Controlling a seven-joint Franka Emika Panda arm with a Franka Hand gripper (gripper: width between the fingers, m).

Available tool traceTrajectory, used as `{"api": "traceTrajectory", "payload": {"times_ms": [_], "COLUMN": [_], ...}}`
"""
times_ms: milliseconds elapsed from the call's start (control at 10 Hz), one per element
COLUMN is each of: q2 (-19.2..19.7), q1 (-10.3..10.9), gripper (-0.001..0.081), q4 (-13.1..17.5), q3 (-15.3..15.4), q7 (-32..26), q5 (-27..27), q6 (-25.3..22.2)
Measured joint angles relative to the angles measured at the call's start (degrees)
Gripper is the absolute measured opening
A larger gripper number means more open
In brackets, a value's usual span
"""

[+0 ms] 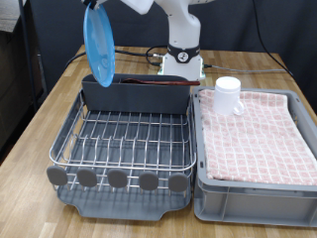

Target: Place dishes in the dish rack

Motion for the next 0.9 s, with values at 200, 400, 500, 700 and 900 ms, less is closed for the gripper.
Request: {"api": "traceTrajectory", "payload": {"times_ms": [200, 400, 500, 700, 900], "q2": [1.04, 3.23, 4.41, 6.10, 6.55], "q1": [0.00, -0.02, -0.03, -0.23, -0.49], "gripper": [0.0025, 0.0025, 0.0025, 0.0025, 0.0025], "q4": [-0.72, -1.13, -1.34, -2.56, -4.01], "q3": [-0.40, -1.12, -1.49, -2.52, -3.49], "q7": [-0.39, -0.82, -1.09, -1.47, -1.49], "q5": [-1.76, -3.37, -4.13, -6.57, -10.24], "q6": [3.70, 6.33, 7.50, 11.46, 14.84]}}
